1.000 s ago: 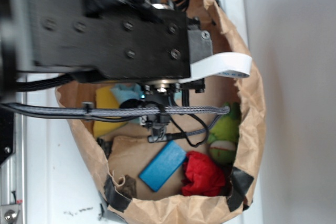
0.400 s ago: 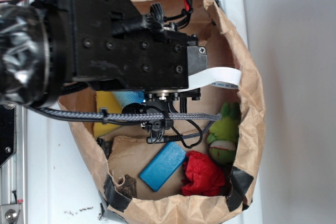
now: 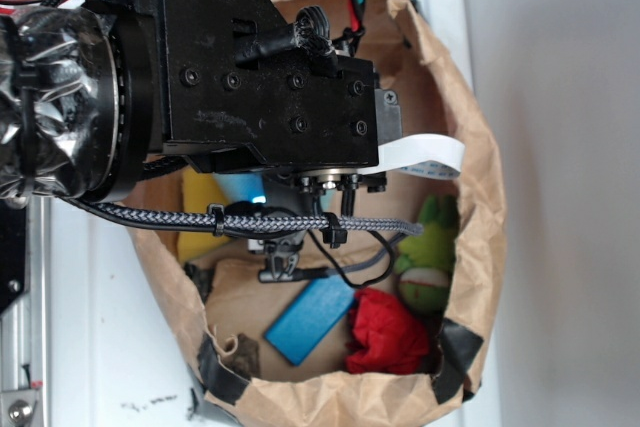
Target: Grab the blue cloth.
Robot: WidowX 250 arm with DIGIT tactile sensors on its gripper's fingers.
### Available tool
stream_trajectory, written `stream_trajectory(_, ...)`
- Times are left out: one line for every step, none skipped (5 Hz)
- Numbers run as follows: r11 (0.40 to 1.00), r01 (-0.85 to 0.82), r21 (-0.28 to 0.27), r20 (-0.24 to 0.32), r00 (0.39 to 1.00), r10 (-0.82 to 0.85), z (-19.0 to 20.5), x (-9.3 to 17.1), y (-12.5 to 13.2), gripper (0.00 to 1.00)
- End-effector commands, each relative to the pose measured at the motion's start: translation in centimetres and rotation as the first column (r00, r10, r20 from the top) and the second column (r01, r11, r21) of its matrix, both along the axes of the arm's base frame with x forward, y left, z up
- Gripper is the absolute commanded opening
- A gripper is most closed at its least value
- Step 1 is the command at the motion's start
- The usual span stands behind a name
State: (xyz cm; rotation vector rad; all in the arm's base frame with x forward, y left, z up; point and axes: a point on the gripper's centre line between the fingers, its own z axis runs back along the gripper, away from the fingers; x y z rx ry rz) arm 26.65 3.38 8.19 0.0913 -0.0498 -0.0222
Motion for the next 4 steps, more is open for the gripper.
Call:
stream_trajectory(1.0,0.01,0.006,0.052,0.999,-0.01,1.9,0.6,-0.1,1.0)
stream_trajectory(1.0,-0.001,-0.017,0.075,0.997,0.002,1.6,0.4,-0.3,1.0)
stream_trajectory(0.997,-0.011,-0.07,0.1,0.995,0.018,1.1,0.7,-0.2,1.0)
stream_trajectory(0.997,-0.009,-0.083,0.084,0.996,0.016,0.9,1.1,-0.4,1.0)
